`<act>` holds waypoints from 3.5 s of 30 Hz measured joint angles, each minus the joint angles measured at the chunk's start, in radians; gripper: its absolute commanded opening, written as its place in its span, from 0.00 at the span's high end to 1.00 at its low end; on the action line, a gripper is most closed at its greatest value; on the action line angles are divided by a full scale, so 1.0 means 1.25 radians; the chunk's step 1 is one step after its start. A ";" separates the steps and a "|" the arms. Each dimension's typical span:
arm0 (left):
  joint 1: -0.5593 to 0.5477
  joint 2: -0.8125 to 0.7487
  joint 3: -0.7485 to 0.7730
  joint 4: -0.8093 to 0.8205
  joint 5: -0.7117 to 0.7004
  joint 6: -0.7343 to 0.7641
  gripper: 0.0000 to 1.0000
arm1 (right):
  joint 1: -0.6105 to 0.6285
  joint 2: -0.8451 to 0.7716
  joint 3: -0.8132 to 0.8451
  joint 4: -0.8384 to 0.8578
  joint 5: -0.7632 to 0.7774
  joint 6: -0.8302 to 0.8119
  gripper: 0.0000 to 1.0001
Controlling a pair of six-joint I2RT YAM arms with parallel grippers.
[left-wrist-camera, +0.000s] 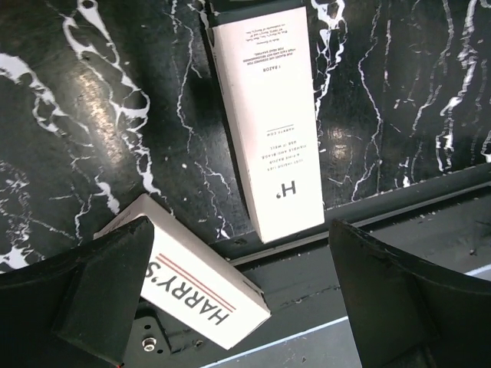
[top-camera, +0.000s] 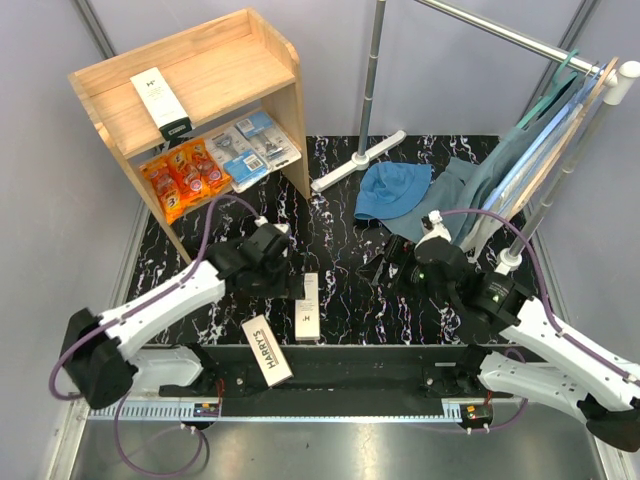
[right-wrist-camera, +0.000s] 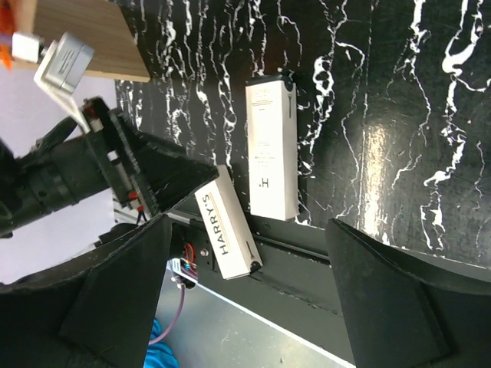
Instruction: Place and organize the shaving razors onto the shelf
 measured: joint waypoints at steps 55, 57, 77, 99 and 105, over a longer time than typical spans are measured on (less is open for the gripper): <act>0.035 0.408 0.201 0.114 0.062 0.018 0.74 | 0.001 0.061 -0.105 0.025 -0.079 0.013 0.07; 0.068 0.357 0.213 0.116 0.086 0.010 0.77 | 0.004 0.099 -0.077 0.027 -0.080 -0.003 0.07; 0.199 0.061 -0.028 0.446 0.306 -0.378 0.78 | 0.233 0.192 0.013 0.185 0.107 -0.066 0.07; 0.214 0.020 -0.132 0.673 0.400 -0.558 0.78 | 0.241 0.136 -0.045 0.244 0.255 -0.067 0.41; 0.214 0.019 -0.182 0.752 0.403 -0.616 0.78 | 0.241 0.136 -0.062 0.285 0.256 -0.065 0.53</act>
